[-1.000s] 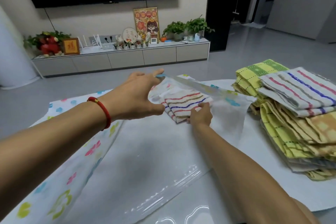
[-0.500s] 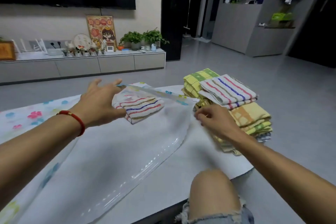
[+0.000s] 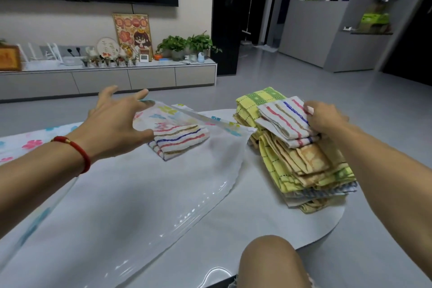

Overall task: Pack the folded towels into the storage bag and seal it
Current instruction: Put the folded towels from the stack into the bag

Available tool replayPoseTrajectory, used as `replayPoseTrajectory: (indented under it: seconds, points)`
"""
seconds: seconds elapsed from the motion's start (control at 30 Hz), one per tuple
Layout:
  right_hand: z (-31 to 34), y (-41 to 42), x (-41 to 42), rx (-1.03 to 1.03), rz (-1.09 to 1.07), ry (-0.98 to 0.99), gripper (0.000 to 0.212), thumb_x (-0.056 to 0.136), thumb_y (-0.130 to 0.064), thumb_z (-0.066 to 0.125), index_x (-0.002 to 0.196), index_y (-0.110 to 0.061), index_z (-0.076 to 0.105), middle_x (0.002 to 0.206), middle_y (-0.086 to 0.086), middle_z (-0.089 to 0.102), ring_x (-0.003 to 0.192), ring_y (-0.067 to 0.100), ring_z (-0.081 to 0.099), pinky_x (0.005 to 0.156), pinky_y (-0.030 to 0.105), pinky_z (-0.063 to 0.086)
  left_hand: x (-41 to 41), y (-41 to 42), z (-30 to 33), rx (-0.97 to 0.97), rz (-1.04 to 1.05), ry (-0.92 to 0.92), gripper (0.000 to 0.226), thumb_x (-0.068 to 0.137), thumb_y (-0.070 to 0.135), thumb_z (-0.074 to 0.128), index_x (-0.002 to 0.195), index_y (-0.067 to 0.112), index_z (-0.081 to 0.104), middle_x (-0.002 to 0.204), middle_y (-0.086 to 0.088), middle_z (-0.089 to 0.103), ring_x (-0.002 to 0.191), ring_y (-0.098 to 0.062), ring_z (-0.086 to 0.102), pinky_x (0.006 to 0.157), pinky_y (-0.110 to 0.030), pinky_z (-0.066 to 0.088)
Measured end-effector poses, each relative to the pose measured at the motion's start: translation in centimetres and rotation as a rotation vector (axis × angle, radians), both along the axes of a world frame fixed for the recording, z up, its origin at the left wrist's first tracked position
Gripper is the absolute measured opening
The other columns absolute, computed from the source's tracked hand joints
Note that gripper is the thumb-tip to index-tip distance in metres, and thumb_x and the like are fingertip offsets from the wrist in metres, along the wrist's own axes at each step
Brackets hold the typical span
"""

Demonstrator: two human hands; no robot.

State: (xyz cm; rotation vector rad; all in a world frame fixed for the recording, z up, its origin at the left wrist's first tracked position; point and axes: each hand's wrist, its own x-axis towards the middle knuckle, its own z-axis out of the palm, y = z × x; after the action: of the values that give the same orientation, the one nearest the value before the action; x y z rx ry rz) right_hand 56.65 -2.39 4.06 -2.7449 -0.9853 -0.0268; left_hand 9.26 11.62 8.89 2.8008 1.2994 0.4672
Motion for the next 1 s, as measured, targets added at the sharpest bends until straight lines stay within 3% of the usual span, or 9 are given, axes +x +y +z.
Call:
replayPoseTrajectory:
  seconds: [0.13, 0.2, 0.27, 0.37, 0.47, 0.6, 0.73, 0.87, 1.0]
  points:
    - [3.3, -1.0, -0.9, 0.085, 0.118, 0.034, 0.058, 0.089, -0.013, 0.067, 0.142, -0.032, 0.055, 0.144, 0.015, 0.056, 0.123, 0.042, 0.055, 0.100, 0.047, 0.051, -0.1, -0.2, -0.2, 0.016, -0.002, 0.016, 0.065, 0.082, 0.046, 0.067, 0.143, 0.033, 0.048, 0.162, 0.015, 0.021, 0.149, -0.035, 0.003, 0.114, -0.065, 0.022]
    - [5.7, -2.1, -2.3, 0.156, 0.149, 0.310, 0.058, 0.090, -0.011, 0.070, 0.140, -0.035, 0.054, 0.141, 0.012, 0.052, 0.117, 0.037, 0.059, 0.094, 0.048, 0.057, -0.3, -0.4, -0.4, 0.025, 0.001, 0.029, 0.066, 0.082, 0.046, 0.067, 0.144, 0.033, 0.047, 0.163, 0.013, 0.020, 0.148, -0.036, 0.004, 0.113, -0.066, 0.023]
    - [8.2, -3.7, -4.8, 0.212, 0.176, 0.685, 0.047, 0.096, -0.010, 0.065, 0.134, -0.037, 0.058, 0.132, 0.007, 0.058, 0.105, 0.031, 0.068, 0.074, 0.042, 0.064, -0.6, -0.4, -0.5, 0.004, 0.016, 0.052, 0.069, 0.082, 0.047, 0.068, 0.145, 0.032, 0.045, 0.163, 0.009, 0.020, 0.148, -0.037, 0.005, 0.114, -0.067, 0.022]
    - [10.5, -6.0, -8.6, 0.258, 0.297, 0.895, 0.034, 0.099, -0.011, 0.055, 0.121, -0.030, 0.072, 0.117, 0.011, 0.076, 0.087, 0.025, 0.080, 0.061, 0.036, 0.064, -0.7, -0.6, -0.1, -0.048, 0.026, 0.107, 0.072, 0.082, 0.048, 0.067, 0.148, 0.032, 0.041, 0.164, 0.003, 0.020, 0.147, -0.039, 0.013, 0.115, -0.064, 0.024]
    - [10.7, -6.5, -14.0, 0.131, 0.466, 0.927, 0.039, 0.096, -0.009, 0.053, 0.110, -0.032, 0.081, 0.106, 0.001, 0.081, 0.087, 0.026, 0.080, 0.064, 0.034, 0.064, -0.6, -1.2, 0.1, -0.080, 0.027, 0.134, 0.073, 0.083, 0.045, 0.066, 0.149, 0.031, 0.039, 0.162, 0.001, 0.026, 0.144, -0.041, 0.017, 0.113, -0.062, 0.028]
    - [7.0, -3.2, -23.4, -0.026, 0.607, 0.972, 0.038, 0.084, -0.018, 0.062, 0.116, -0.031, 0.080, 0.108, -0.012, 0.079, 0.096, 0.017, 0.078, 0.076, 0.026, 0.063, -1.3, -2.6, 0.4, -0.086, 0.006, 0.157, 0.062, 0.085, 0.040, 0.062, 0.144, 0.033, 0.045, 0.141, -0.006, 0.052, 0.128, -0.039, 0.033, 0.102, -0.055, 0.041]
    - [4.5, 0.7, -29.0, 0.164, 0.582, 1.080, 0.031, 0.077, -0.006, 0.062, 0.093, -0.019, 0.085, 0.100, -0.003, 0.082, 0.092, 0.015, 0.079, 0.074, 0.024, 0.064, -4.5, -4.2, -0.7, -0.092, 0.043, 0.150, 0.055, 0.087, 0.038, 0.060, 0.140, 0.043, 0.047, 0.129, -0.009, 0.053, 0.123, -0.039, 0.036, 0.098, -0.055, 0.044]
    - [3.5, 2.0, -30.2, 0.320, 0.545, 1.080, 0.043, 0.077, -0.005, 0.058, 0.117, -0.003, 0.071, 0.122, 0.025, 0.067, 0.112, 0.041, 0.066, 0.100, 0.056, 0.054, -10.2, -6.1, -3.6, -0.146, 0.094, 0.218, 0.050, 0.086, 0.043, 0.059, 0.135, 0.042, 0.052, 0.129, -0.003, 0.054, 0.119, -0.033, 0.043, 0.094, -0.052, 0.047]
    - [1.5, 2.0, -31.5, 0.334, 0.522, 1.183, 0.038, 0.083, -0.004, 0.057, 0.101, -0.026, 0.082, 0.106, 0.007, 0.081, 0.094, 0.029, 0.079, 0.084, 0.043, 0.065, -14.0, -6.2, -3.6, -0.102, 0.112, 0.241, 0.058, 0.085, 0.044, 0.058, 0.141, 0.030, 0.048, 0.141, 0.005, 0.054, 0.121, -0.028, 0.049, 0.092, -0.051, 0.049]
